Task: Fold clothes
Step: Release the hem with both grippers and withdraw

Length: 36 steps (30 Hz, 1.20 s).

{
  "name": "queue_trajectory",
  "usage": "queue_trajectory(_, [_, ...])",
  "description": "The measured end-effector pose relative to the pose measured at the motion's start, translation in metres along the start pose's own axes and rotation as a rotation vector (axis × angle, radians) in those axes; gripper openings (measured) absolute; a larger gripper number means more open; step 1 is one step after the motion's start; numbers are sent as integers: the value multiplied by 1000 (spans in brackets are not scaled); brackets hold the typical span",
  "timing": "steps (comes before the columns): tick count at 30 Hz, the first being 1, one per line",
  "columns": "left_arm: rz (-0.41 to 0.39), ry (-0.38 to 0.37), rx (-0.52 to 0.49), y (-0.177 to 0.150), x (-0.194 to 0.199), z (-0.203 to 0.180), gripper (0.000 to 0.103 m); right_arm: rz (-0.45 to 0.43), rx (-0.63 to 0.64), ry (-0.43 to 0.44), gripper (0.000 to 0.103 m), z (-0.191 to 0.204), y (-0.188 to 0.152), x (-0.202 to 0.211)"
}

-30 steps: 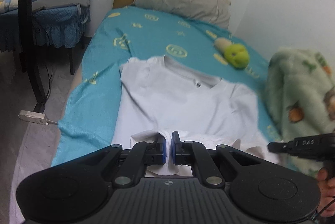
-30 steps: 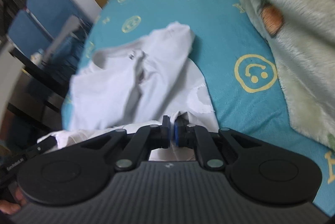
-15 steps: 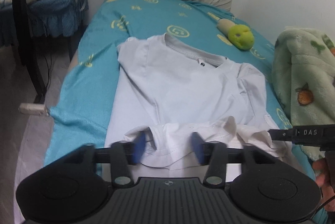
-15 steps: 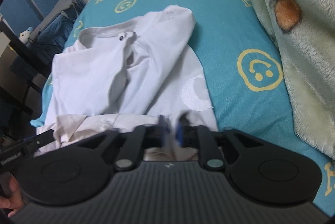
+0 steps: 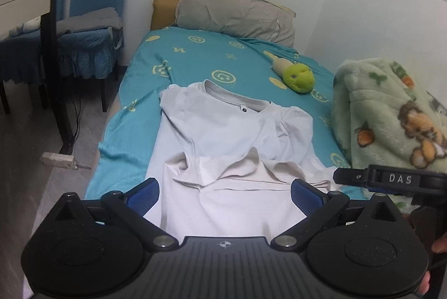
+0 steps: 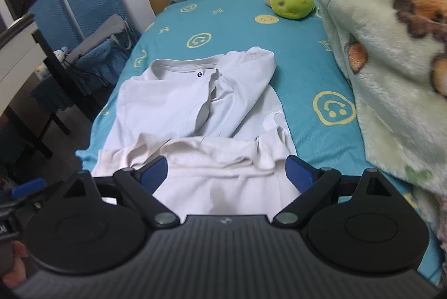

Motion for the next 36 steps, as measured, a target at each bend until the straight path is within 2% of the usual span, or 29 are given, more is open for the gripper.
queue_trajectory(4, [-25,6,-32,-12,13,-11,101,-26,39,-12,93,8,-7,14])
queue_trajectory(7, [-18,49,-74,-22,8,-17,101,-40,52,-17,93,9,-12,21])
queue_trajectory(10, [44,109,-67,-32,-10,-10,99,-39,43,-22,93,6,-14,23])
queue_trajectory(15, [198,194,15,-48,-39,17,98,-36,24,-30,93,2,-17,25])
queue_trajectory(17, [257,201,51,-54,-47,27,98,-34,17,-34,93,0,-18,26])
queue_trajectory(20, [275,200,93,-55,-50,35,98,-16,3,-30,93,-3,-19,22])
queue_trajectory(27, [262,230,72,-51,-34,26,98,11,-18,-27,93,-6,-21,16])
queue_trajectory(29, [263,227,123,-52,-21,27,98,13,-24,-24,93,-7,-20,16])
queue_trajectory(33, [289,134,299,-64,-2,34,98,17,-36,-20,93,-8,-20,16])
queue_trajectory(36, [330,57,446,-73,-2,41,98,8,-93,11,93,-13,-18,20])
Point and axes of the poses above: each gripper's, at about its wrist camera, not at the fingertips, and x roughly against the way its jaws point, z to its left, y to its top, the point moved 2 cm from there along -x, roughly the way its jaws point, and after that the axes turned 3 degrees about y, right-handed, at the moved point
